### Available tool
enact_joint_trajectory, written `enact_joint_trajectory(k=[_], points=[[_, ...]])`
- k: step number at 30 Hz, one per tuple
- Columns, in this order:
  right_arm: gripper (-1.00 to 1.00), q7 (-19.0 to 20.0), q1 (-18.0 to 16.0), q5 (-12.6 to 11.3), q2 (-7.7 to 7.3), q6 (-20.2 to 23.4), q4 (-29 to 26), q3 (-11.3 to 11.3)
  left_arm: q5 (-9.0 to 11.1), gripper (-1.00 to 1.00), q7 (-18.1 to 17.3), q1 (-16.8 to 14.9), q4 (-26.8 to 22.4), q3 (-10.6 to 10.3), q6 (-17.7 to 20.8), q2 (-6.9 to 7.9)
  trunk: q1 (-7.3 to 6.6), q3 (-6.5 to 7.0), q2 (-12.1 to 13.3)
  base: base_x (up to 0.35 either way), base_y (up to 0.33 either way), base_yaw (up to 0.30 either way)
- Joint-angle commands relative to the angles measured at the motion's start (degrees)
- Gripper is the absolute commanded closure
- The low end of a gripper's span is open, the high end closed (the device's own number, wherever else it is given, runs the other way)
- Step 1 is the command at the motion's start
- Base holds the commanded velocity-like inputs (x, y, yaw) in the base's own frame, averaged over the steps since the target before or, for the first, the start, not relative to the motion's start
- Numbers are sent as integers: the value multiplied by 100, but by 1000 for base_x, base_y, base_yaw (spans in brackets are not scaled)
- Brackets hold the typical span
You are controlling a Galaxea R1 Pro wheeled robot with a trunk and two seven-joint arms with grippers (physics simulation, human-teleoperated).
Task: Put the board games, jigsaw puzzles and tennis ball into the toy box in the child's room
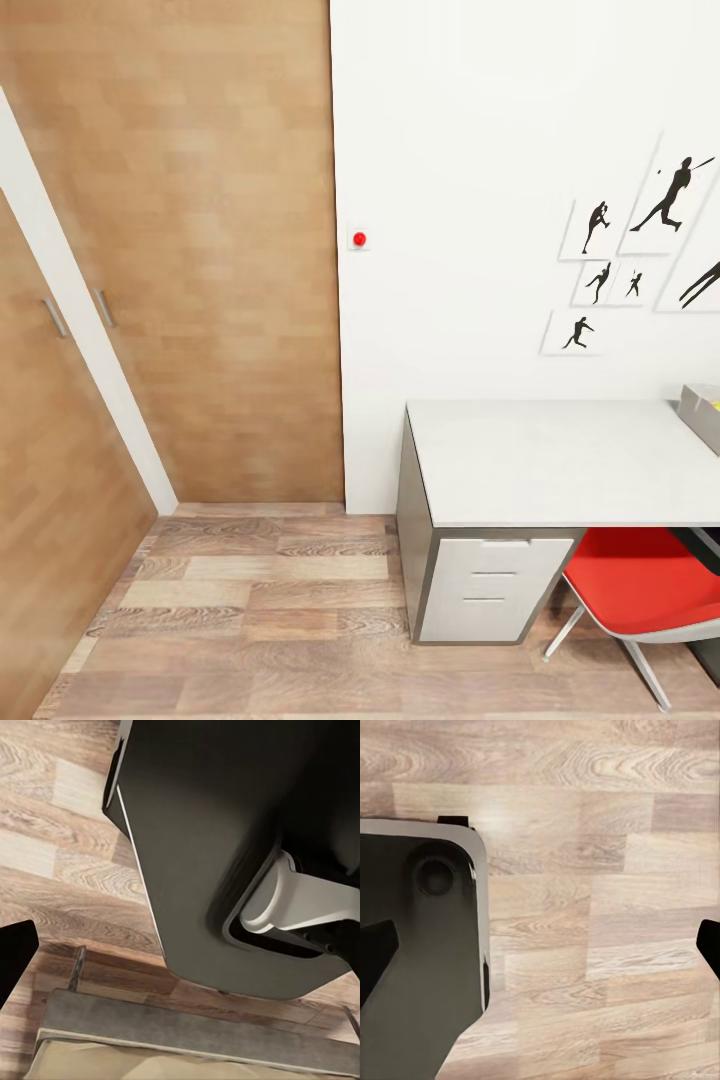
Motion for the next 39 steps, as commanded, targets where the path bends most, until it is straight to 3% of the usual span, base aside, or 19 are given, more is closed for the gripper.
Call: enact_joint_trajectory(k=[1,39], points=[[-100,-8,-22,42,4,-29,15,-41,58,-100,2,5,-21,-48,36,4,3,-11,-11,0,0,0],[-100,-8,-85,37,5,-33,278,-46,47,-100,2,6,-13,-35,32,5,3,-11,-11,0,0,0]])
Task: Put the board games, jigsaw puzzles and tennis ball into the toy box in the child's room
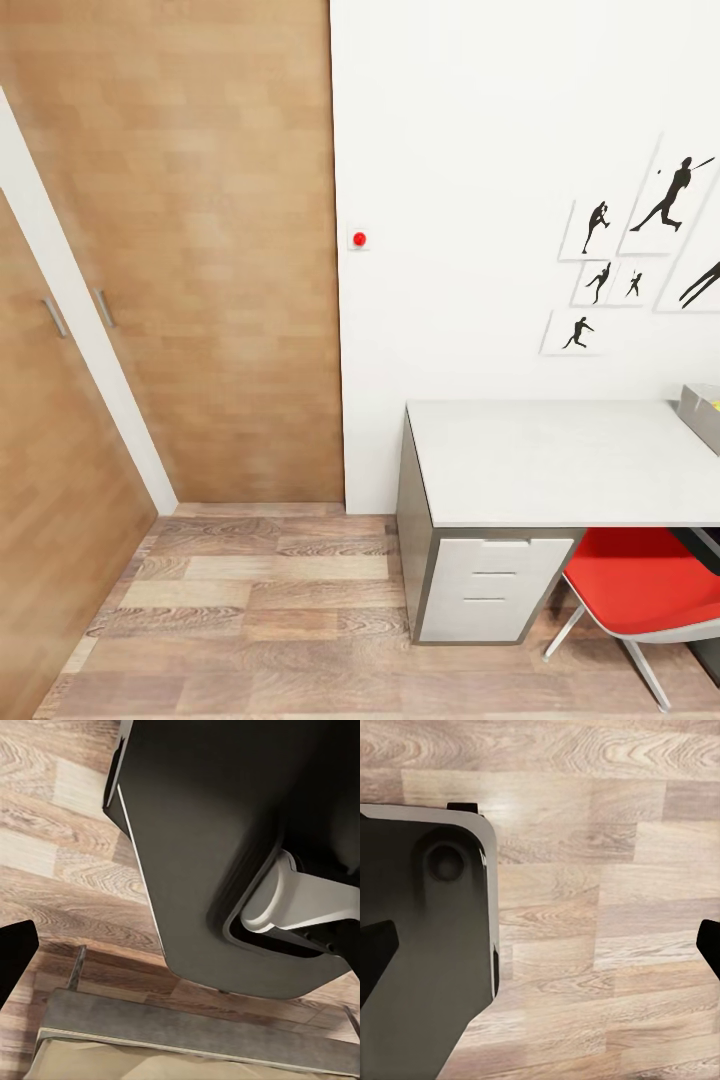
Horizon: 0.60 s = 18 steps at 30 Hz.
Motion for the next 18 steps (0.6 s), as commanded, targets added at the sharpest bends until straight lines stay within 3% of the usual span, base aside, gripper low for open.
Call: enact_joint_trajectory(k=[1,18], points=[[-100,-11,-6,57,2,-27,10,-48,59,-100,1,4,-22,-47,36,5,3,-11,-11,0,0,0],[-100,-11,-8,58,3,-29,9,-46,61,-100,1,4,-22,-47,36,5,3,-11,-11,0,0,0]])
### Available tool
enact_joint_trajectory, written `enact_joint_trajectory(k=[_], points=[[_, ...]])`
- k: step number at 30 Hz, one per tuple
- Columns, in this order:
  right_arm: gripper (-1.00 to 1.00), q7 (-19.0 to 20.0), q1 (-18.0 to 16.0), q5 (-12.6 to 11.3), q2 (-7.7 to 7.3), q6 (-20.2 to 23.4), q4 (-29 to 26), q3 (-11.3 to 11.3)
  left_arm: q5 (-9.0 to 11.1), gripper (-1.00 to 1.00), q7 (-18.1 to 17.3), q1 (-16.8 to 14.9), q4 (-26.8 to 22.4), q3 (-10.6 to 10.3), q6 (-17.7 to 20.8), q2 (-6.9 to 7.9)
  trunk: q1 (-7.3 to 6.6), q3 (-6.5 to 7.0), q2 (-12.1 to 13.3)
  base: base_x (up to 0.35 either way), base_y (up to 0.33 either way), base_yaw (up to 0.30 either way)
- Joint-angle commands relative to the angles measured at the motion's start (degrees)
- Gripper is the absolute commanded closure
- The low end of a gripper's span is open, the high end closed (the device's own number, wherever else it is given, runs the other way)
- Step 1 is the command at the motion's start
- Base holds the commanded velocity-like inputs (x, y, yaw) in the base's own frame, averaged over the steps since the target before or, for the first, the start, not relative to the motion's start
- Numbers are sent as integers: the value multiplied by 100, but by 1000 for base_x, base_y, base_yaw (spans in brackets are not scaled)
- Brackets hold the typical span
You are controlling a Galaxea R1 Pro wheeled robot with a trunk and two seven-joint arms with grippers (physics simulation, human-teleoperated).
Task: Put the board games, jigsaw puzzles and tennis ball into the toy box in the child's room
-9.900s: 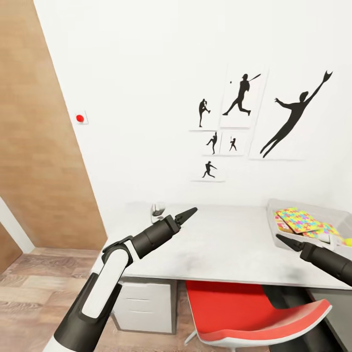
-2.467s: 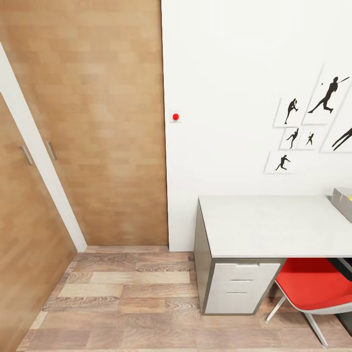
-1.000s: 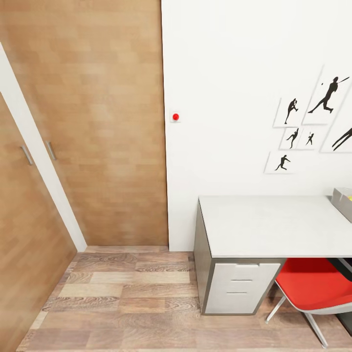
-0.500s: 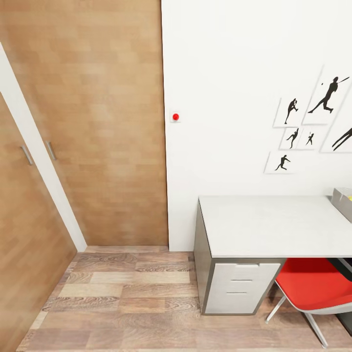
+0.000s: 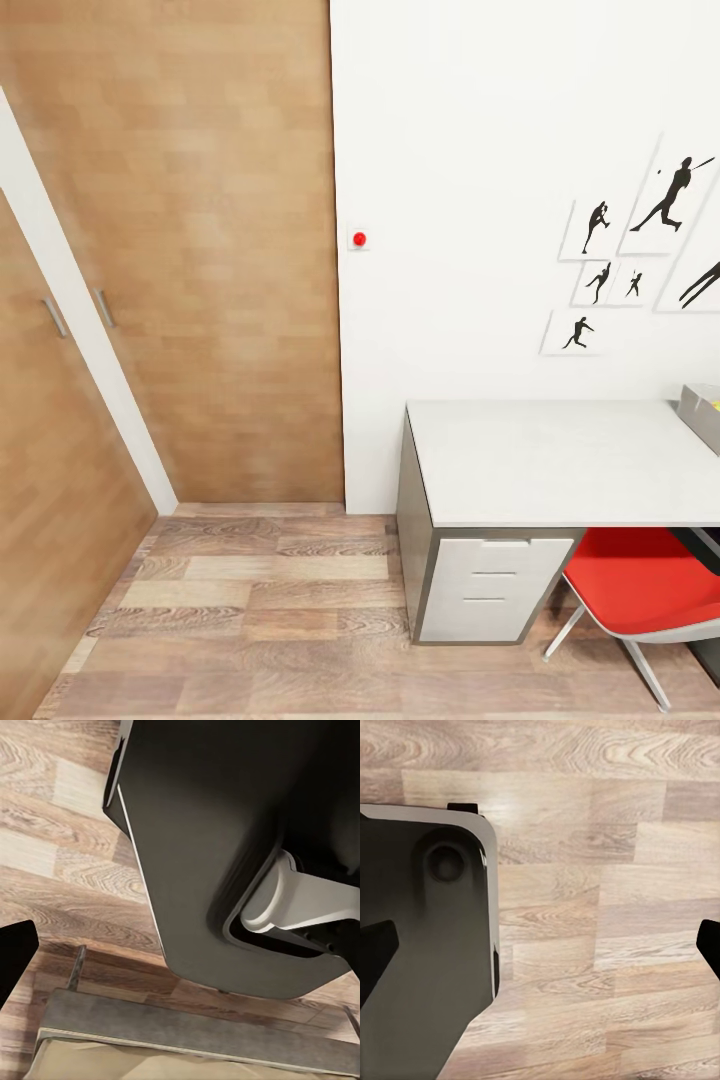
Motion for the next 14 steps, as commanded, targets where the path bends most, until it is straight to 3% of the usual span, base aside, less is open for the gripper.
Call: enact_joint_trajectory(k=[1,14], points=[[-100,-11,-6,59,3,-28,10,-43,59,-100,1,4,-22,-47,36,5,3,-11,-11,0,0,0],[-100,-11,-12,53,8,-29,6,-33,59,-100,1,5,-22,-47,36,3,3,-11,-11,0,0,0]])
